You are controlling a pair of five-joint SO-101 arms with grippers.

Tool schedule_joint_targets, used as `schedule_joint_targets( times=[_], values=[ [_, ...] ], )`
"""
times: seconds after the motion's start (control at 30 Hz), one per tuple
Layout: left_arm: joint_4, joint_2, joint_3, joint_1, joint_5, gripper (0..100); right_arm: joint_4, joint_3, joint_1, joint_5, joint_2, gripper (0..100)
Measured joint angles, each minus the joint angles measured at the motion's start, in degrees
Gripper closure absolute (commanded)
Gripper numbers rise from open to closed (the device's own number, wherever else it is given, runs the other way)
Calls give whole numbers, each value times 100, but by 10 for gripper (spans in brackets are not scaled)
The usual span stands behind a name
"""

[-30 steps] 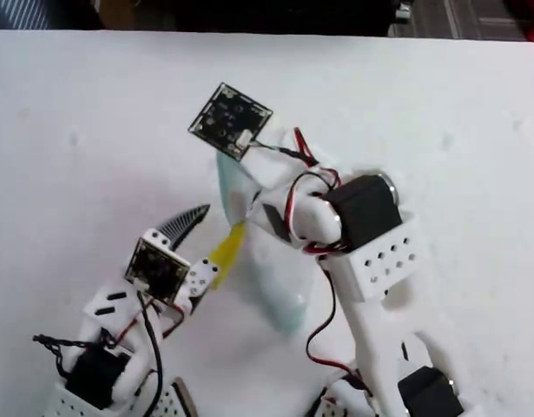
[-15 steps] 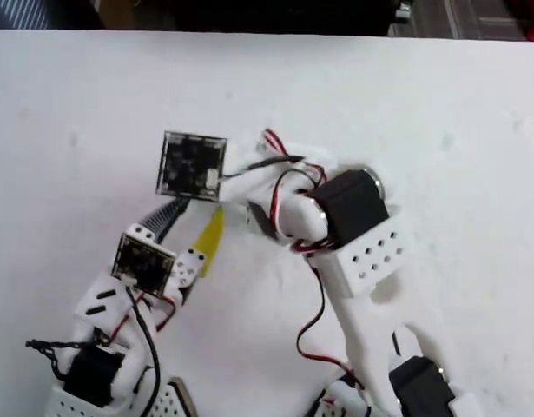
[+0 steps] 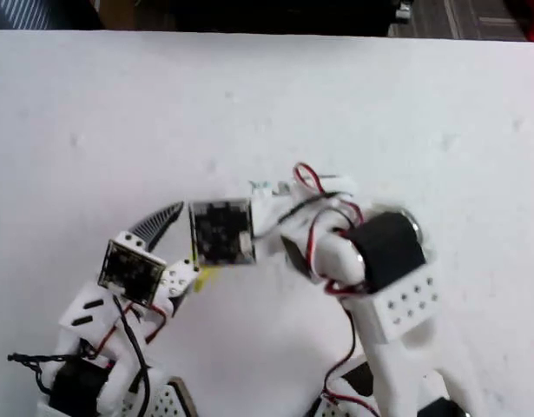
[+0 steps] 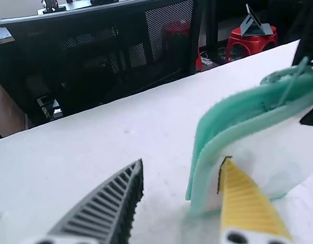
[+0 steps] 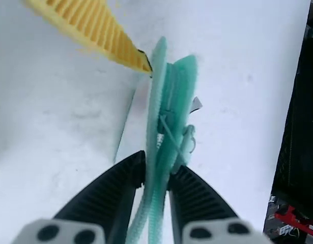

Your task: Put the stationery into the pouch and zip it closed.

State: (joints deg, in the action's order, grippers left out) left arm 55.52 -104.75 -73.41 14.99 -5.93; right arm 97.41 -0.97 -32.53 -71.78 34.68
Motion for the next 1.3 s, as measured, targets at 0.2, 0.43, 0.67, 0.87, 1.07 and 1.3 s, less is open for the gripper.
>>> schedule_joint_targets(
  times=[0.2, 0.43, 0.67, 0.87, 1.07, 1.3],
  values=[
    [35, 9, -255, 440, -527, 744, 0, -686, -9, -369, 782, 980],
    [-281, 0, -387, 1284, -633, 745, 0, -1196, -18, -545, 1319, 980],
    [-202, -9, -387, 1829, -633, 879, -97, -1196, 18, -554, 1319, 981],
    [-79, -26, -536, 2602, -642, 978, -176, -1204, 44, -299, 1284, 978],
    [-1371, -35, -1547, 2848, -642, 973, -237, -1284, 70, 149, 1266, 977],
    [-2576, 44, -2075, 2593, -633, 972, -79, -1275, 70, 18, 1266, 981]
  ],
)
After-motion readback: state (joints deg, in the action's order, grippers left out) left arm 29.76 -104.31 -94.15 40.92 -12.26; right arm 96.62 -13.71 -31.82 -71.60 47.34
